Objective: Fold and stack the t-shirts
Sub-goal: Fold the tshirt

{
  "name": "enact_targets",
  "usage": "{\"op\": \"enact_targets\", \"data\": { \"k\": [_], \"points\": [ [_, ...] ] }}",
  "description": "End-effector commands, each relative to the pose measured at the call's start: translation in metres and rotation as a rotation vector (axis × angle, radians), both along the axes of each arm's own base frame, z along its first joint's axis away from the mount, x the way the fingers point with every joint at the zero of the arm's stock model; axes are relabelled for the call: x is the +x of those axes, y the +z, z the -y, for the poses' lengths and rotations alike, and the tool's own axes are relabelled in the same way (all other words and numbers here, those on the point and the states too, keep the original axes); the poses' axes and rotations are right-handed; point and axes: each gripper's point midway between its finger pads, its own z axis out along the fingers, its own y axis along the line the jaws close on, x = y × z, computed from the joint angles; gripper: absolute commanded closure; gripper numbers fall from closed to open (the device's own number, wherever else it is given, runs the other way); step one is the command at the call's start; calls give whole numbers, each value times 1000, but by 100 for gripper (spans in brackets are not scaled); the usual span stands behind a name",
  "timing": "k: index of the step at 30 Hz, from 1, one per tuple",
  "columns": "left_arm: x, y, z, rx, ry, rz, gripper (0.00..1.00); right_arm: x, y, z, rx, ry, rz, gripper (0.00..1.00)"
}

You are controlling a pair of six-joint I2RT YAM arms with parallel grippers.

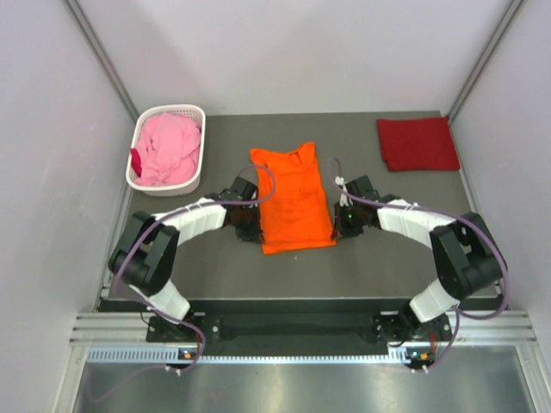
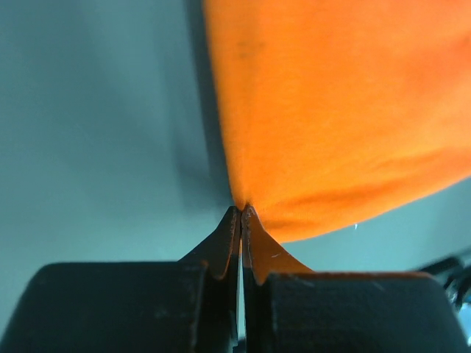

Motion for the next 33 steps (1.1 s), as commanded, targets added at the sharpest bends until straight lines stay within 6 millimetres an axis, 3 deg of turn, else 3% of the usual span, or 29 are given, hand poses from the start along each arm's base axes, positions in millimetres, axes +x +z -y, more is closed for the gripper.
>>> {"op": "enact_targets", "data": {
  "k": [1, 3, 10, 13, 15, 16, 17, 19, 22, 25, 26, 27, 28, 29, 30, 31, 32, 33],
  "points": [
    [-34, 8, 3, 13, 23, -7, 100, -30, -7, 17, -67, -13, -20, 100],
    [-58, 0, 2, 40, 12, -39, 100, -48, -13, 23, -82, -34, -40, 100],
    [-95, -1, -10, 58, 58, -60, 100, -87, -17, 26, -94, -63, -61, 96],
    [-100, 6, -15, 60, 66, -58, 98, -97, -13, 24, -87, -61, -57, 95],
    [-98, 14, -17, 68, 72, -36, 84, -102, -8, 19, -78, -60, -57, 90],
    [-100, 18, -23, 88, 74, -31, 79, -104, -6, 18, -78, -59, -58, 78],
    [-91, 30, -21, 88, 78, 5, 72, -103, 2, 17, -77, -58, -47, 74],
    [-74, 41, -34, 151, 103, 65, 68, -98, 10, 18, -87, -60, -24, 65],
    [-37, 67, -41, 164, 121, 139, 66, -75, 35, 13, -68, -46, 48, 63],
    [19, 82, -57, 72, 203, 187, 69, -33, 59, 5, -32, -37, 111, 64],
    [40, 89, -52, 14, 205, 231, 71, -12, 71, -6, 2, -22, 131, 64],
    [52, 83, -49, -10, 186, 224, 72, 4, 78, -6, 12, -28, 156, 64],
    [70, 93, -46, -39, 187, 255, 74, 18, 84, -9, 12, 0, 193, 64],
    [82, 93, -46, -32, 190, 271, 75, 43, 97, -22, 35, 16, 245, 63],
    [91, 79, -46, -12, 194, 245, 76, 56, 104, -29, 41, 40, 273, 63],
    [106, 87, -43, -28, 203, 264, 76, 68, 110, -35, 37, 79, 307, 62],
    [112, 84, -41, -36, 206, 258, 76, 92, 119, -49, 50, 99, 337, 61],
    [121, 75, -37, -51, 215, 244, 76, 103, 123, -56, 57, 113, 349, 61]
  ]
}}
